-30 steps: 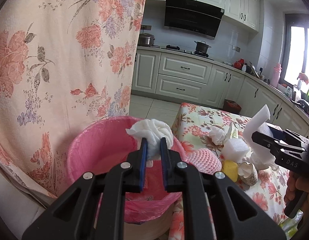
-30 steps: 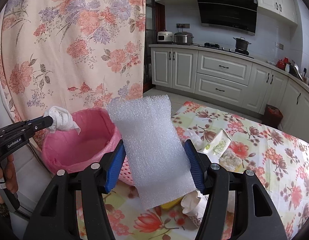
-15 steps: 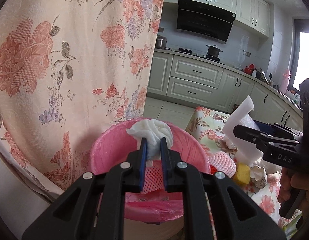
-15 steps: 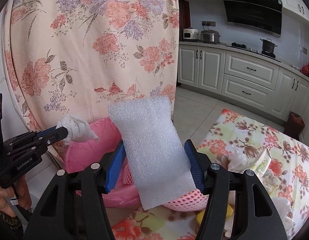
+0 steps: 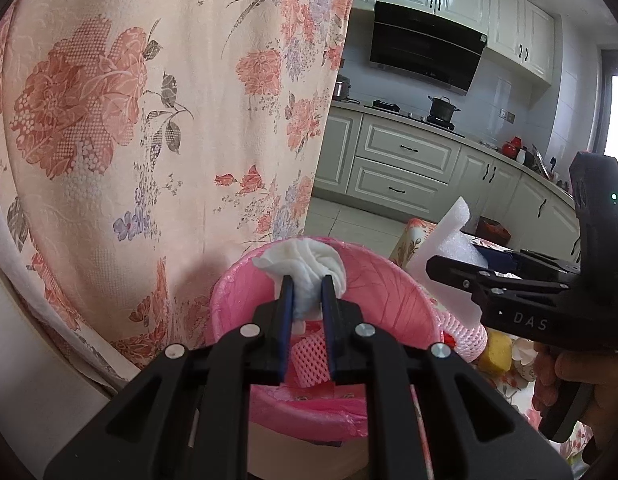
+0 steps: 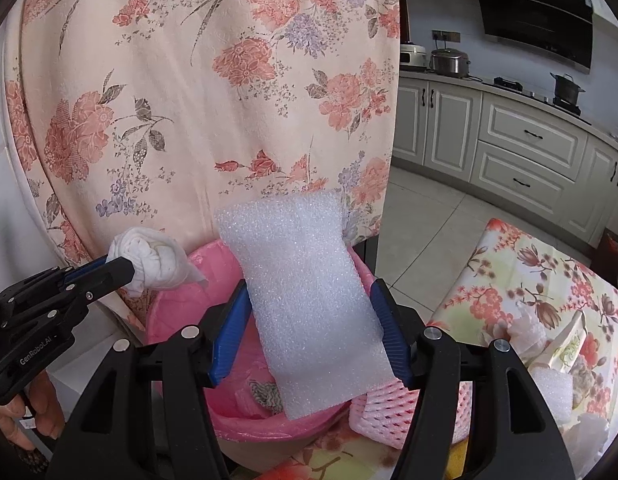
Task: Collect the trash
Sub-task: 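Carry the tissue and foam sheet to the pink bin and release both, then move both open tools back over the remaining trash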
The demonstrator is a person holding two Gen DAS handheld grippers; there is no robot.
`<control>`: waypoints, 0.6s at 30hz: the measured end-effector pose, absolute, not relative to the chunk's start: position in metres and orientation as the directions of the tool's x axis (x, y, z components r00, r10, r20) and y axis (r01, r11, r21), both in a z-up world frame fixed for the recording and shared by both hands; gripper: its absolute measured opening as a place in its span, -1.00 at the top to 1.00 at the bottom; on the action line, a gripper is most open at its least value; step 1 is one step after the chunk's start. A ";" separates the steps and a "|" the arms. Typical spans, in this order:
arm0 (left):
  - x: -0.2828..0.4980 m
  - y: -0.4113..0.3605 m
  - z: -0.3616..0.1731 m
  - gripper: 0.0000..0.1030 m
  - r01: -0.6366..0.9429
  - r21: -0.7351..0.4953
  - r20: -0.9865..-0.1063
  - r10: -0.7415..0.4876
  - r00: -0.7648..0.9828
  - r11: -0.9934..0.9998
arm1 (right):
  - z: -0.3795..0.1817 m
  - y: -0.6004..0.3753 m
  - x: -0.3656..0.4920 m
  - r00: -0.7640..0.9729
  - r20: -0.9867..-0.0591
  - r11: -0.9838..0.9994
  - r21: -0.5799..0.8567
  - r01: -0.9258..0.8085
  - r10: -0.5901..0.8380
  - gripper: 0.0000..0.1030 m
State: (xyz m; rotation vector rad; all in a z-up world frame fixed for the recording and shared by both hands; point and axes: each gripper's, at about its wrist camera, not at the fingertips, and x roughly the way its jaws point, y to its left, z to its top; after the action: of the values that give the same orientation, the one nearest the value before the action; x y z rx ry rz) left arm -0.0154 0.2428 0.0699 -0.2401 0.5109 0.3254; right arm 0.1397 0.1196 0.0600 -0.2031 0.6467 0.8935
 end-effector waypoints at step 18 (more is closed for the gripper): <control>-0.019 0.240 0.066 0.28 -0.360 -0.159 -0.518 0.233 0.823 0.919 | 0.061 0.110 0.141 0.517 -0.576 0.659 0.051 -0.751 0.634 -0.44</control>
State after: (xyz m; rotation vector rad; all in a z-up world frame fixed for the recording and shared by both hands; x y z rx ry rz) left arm -0.0187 0.2402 0.0662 -0.2563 0.5149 0.3186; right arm 0.1409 0.1098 0.0612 -0.2148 0.5978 0.8384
